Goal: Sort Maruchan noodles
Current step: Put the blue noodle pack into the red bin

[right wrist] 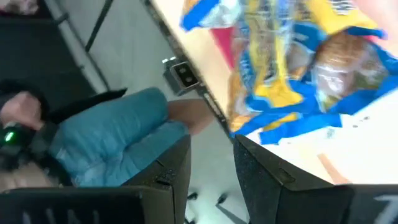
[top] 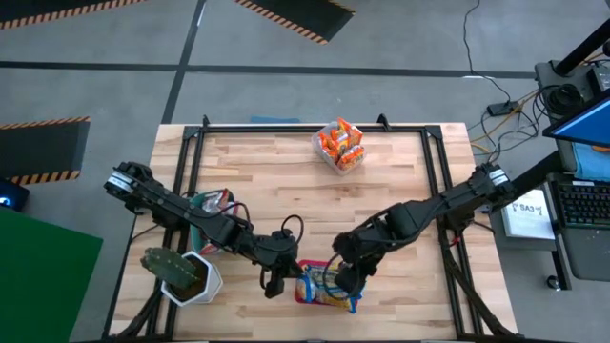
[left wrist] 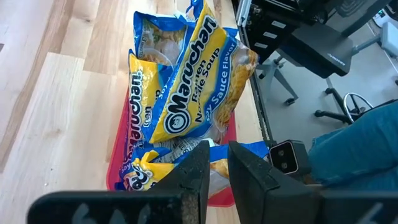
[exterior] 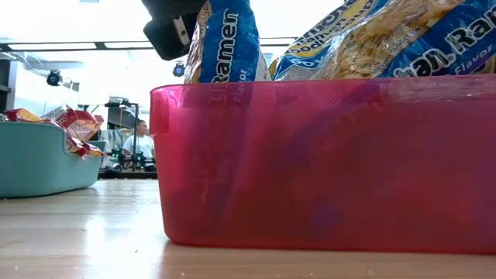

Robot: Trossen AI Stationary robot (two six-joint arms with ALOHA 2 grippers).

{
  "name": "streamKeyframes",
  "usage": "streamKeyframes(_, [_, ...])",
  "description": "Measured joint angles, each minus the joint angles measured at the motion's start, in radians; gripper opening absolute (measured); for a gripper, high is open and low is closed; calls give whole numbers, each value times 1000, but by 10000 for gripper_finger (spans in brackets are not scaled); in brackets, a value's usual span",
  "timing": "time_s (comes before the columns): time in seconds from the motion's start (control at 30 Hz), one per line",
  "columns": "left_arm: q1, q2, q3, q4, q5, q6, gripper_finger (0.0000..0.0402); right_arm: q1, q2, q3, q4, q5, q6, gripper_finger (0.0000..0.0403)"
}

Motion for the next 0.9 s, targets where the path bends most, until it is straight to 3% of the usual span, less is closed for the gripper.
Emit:
streamKeyframes(0.23, [-3,0,0,-3,0,2,39,28,0,-1,1,88,98,115])
streamKeyframes(0.37, [-11,0,0,-3,0,-11,39,36,0,-1,1,104,132,141])
streamKeyframes(0.67, [-22,0,0,-3,-1,-25,39,91,0,-10,2,299,223,202])
streamKeyframes(0.9, [-22,0,0,0,-26,-25,39,125,37,-27,18,365,299,202])
